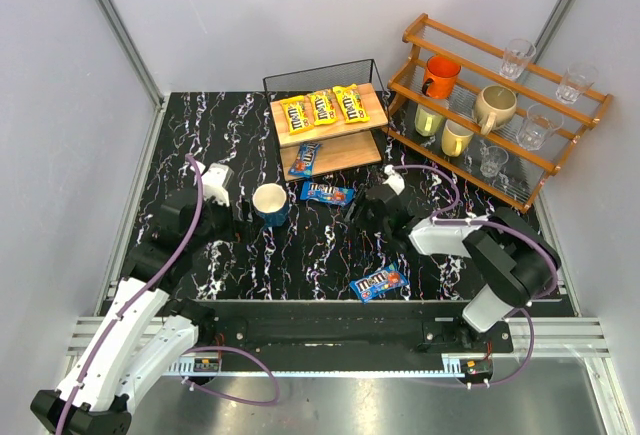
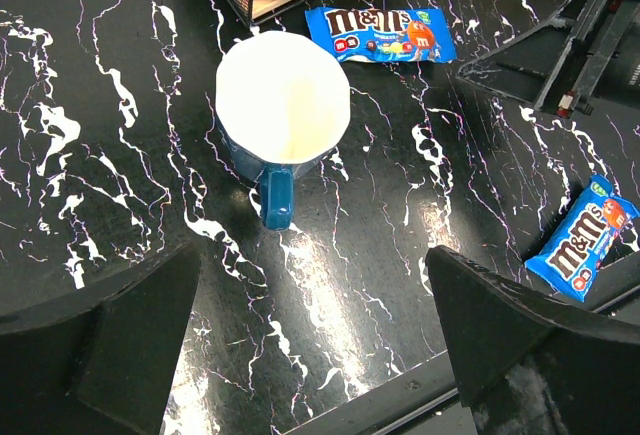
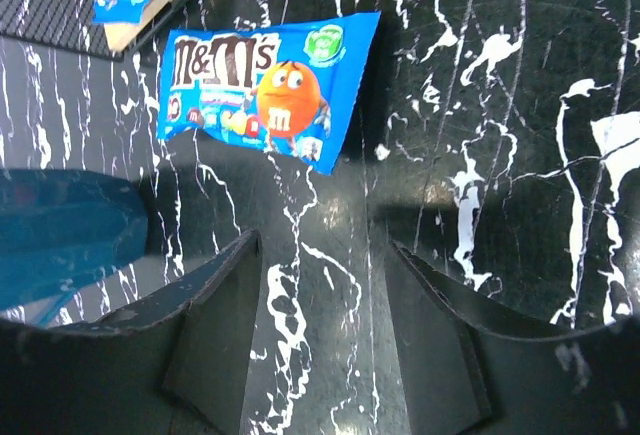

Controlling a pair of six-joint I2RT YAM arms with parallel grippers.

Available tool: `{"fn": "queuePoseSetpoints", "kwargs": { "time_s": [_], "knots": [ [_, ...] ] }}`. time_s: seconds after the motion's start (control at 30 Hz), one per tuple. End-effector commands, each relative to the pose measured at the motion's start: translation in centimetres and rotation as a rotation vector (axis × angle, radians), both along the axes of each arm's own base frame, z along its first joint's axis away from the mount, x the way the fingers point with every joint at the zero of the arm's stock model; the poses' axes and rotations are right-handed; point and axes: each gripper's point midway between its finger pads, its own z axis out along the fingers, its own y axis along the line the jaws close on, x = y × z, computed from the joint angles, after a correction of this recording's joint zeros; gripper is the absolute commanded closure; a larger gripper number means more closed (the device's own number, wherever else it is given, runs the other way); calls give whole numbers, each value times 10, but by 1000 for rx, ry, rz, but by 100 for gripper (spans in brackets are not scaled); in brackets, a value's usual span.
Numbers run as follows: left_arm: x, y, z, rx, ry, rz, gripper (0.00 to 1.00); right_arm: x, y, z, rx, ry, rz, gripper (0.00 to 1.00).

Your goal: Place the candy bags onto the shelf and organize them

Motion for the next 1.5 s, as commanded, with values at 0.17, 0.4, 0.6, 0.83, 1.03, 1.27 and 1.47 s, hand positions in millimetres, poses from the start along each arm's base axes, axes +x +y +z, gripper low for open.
{"fn": "queuePoseSetpoints", "kwargs": {
  "time_s": [0.17,0.4,0.6,0.83,1.03,1.27,1.47],
  "knots": [
    [6,-2,13,-25,-51,8,1,25,-5,-13,220,66,-150,40],
    [6,-2,13,-23,-50,7,1,39,-4,-16,277,86,-157,42],
    [5,-3,13,-26,-52,3,1,47,0,-23,342,116,-145,50],
    [5,-3,13,-28,-48,1,1,54,7,-32,348,137,-122,52],
    [5,-3,12,-25,-48,0,1,55,11,-31,359,129,-94,67],
    [6,-4,10,-24,-39,-4,1,56,15,2,420,-32,-3,100],
    [5,-6,12,-28,-41,-11,1,58,7,56,486,-236,7,100]
  ]
}}
